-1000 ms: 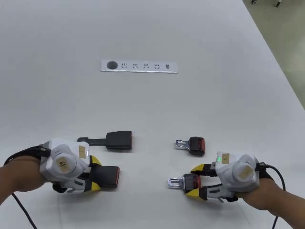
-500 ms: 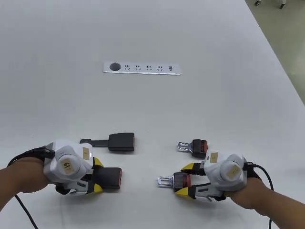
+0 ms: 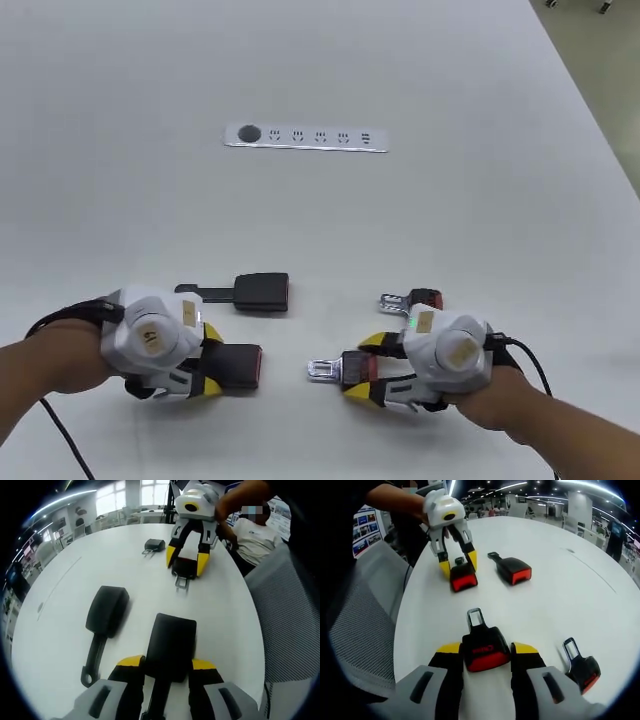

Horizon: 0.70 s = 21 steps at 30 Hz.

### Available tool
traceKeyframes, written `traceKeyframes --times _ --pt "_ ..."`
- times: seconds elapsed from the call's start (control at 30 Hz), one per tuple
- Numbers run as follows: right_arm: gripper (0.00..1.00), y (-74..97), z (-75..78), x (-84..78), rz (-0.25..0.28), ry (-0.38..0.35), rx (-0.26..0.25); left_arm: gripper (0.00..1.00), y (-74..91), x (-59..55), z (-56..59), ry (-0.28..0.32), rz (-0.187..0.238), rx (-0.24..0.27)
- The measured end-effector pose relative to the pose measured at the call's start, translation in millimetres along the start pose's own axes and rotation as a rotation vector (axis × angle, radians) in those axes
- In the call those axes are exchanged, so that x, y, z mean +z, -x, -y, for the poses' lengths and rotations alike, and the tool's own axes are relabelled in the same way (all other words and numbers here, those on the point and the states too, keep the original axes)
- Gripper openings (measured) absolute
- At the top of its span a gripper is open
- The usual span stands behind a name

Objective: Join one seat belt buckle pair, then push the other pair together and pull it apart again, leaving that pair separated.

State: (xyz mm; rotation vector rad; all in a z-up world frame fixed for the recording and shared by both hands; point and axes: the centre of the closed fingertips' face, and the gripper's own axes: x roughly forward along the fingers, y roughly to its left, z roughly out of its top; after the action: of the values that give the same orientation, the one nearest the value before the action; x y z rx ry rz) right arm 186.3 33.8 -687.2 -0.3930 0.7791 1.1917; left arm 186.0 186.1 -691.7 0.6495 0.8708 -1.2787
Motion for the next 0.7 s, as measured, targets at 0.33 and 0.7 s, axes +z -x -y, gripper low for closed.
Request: traceKeyframes --times 0.33,0.7 --pt "0.36 -22.2 -10.3 19.9 0.039 -0.002 0.005 0.35 0.1 -0.3 0.0 -0.001 -0.009 -0.001" --pt "0.36 -46.1 -20.7 41.1 0.072 0.012 0.024 0.34 0.1 -1.3 1.0 -0.007 -0.026 -0.001"
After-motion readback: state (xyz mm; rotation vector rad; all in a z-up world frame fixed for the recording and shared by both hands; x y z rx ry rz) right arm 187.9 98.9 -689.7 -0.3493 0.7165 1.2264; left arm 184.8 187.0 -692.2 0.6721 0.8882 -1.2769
